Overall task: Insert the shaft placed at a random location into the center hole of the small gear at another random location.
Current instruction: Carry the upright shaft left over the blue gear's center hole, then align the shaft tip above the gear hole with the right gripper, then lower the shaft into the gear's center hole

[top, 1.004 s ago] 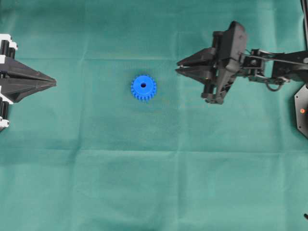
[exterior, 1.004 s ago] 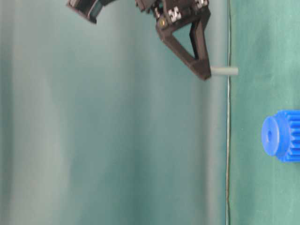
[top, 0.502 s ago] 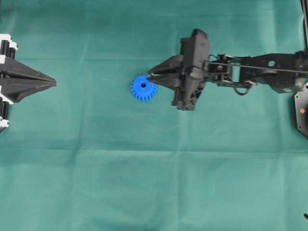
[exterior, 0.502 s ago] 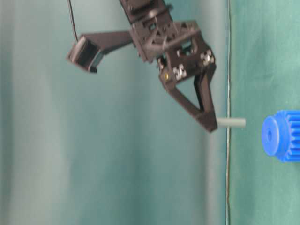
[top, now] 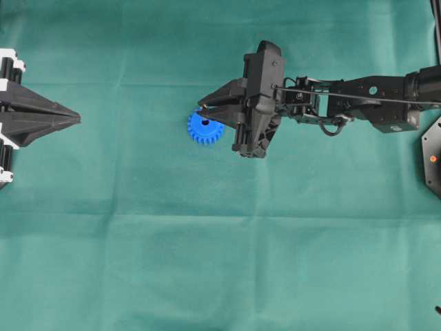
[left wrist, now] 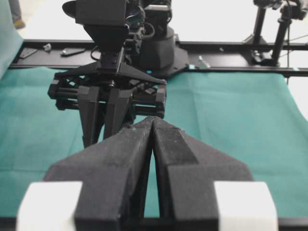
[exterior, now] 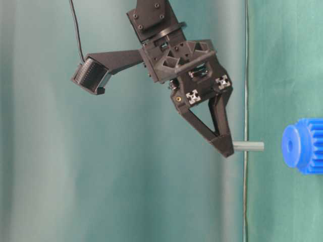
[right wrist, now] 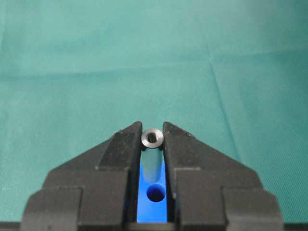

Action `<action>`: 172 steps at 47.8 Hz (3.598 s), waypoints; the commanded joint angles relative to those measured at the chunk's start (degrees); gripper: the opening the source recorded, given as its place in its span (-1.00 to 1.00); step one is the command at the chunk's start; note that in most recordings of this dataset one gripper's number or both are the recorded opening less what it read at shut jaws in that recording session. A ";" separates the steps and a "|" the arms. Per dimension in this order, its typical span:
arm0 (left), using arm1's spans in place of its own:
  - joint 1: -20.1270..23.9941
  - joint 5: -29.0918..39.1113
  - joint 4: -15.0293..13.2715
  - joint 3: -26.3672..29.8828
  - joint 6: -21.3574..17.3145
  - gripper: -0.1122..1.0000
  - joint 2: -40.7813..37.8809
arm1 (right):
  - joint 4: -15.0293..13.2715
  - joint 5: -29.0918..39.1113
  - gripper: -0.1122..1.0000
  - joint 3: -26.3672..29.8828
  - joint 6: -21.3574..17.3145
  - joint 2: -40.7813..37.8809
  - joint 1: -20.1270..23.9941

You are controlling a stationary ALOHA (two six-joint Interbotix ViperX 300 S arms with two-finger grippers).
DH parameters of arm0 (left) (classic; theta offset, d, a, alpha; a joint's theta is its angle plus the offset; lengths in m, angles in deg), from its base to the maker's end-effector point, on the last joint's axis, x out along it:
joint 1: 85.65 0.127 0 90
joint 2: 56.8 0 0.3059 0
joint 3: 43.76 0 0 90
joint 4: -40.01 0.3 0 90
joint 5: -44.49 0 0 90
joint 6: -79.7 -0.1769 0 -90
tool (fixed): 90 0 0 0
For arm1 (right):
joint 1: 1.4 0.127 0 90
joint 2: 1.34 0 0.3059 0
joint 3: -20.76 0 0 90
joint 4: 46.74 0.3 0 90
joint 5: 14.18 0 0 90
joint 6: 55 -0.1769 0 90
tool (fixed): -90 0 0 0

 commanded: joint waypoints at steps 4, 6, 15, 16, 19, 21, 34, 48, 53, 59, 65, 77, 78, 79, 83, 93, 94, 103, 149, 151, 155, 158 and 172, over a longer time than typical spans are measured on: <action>0.09 -0.26 0.18 1.05 0.09 -0.80 -0.35 | -0.09 0.00 -0.55 1.05 -0.26 0.35 0.09; 0.09 -0.26 0.18 1.05 0.09 -0.80 -0.35 | -0.09 -0.09 -0.55 1.05 -0.26 0.00 0.09; 0.18 -0.26 0.18 1.05 0.09 -0.80 -0.35 | -0.09 -1.14 -0.55 1.41 -0.26 -2.46 0.09; 0.09 -0.26 0.18 1.05 0.09 -0.80 -0.35 | -0.09 -1.32 -0.55 1.41 -0.26 -2.72 0.09; 0.09 -0.26 0.18 1.05 0.09 -0.80 -0.35 | -0.09 -2.02 -0.55 1.41 -0.26 -3.43 0.09; 0.09 -0.26 0.18 1.05 0.09 -0.80 -0.35 | -0.09 -2.64 -0.55 1.41 -0.26 -3.96 0.09; 0.09 -0.26 0.18 1.05 0.09 -0.80 -0.35 | 0.00 -3.78 -0.55 1.23 -0.26 -5.36 0.09; 0.09 -0.26 0.18 1.14 0.09 -0.80 -0.35 | 0.00 -3.25 -0.55 1.14 -0.35 -3.96 0.09; 0.09 -0.26 0.18 1.14 0.09 -0.80 -0.35 | -0.09 -2.55 -0.55 1.14 -0.09 -2.20 0.00; 0.09 -0.18 0.18 1.05 0.09 -0.80 -0.35 | -0.09 -1.76 -0.55 1.05 0.70 -0.35 -0.09; 0.09 -0.26 0.18 1.05 0.09 -0.80 -0.35 | -0.09 -1.14 -0.55 1.23 1.85 0.88 -0.18; 0.09 -0.26 0.18 1.14 0.09 -0.80 -0.35 | -0.09 -1.05 -0.55 1.58 2.37 1.14 -0.26; 0.09 -0.26 0.18 1.14 0.09 -0.80 -0.35 | -0.09 -1.05 -0.55 1.58 2.37 1.14 -0.26; 0.09 -0.26 0.18 1.05 0.09 -0.80 -0.35 | -0.09 -1.05 -0.55 1.58 2.37 1.14 -0.26; 0.09 -0.26 0.18 1.05 0.09 -0.80 -0.35 | -0.09 -1.23 -0.55 1.58 2.37 0.97 -0.26; 0.09 -0.26 0.18 1.05 0.09 -0.80 -0.35 | 0.00 -2.81 -0.55 1.58 2.29 -0.79 -0.26; 0.09 -0.26 0.18 1.05 0.09 -0.80 -0.35 | 0.00 -3.08 -0.55 1.58 2.29 -1.05 -0.26; 0.09 -0.26 0.18 1.05 0.09 -0.80 -0.35 | 0.18 -5.36 -0.55 1.58 2.02 -3.60 -0.26; 0.09 -0.26 0.18 1.05 0.09 -0.80 -0.35 | 1.05 -8.26 -0.55 0.62 1.32 -9.05 -0.26; 0.09 -0.26 0.18 0.97 0.09 -0.80 -0.35 | 1.05 -8.26 -0.55 0.44 1.32 -9.05 -0.18; 0.09 -0.26 0.18 1.05 0.09 -0.80 -0.35 | 1.14 -8.09 -0.55 0.18 1.32 -9.05 -0.18; 0.09 -0.26 0.18 1.05 0.09 -0.80 -0.44 | 1.14 -8.09 -0.55 0.00 1.32 -9.05 -0.18; 0.09 -0.26 0.18 1.05 0.09 -0.80 -0.70 | 1.14 -7.91 -0.55 -0.09 1.32 -9.23 -0.18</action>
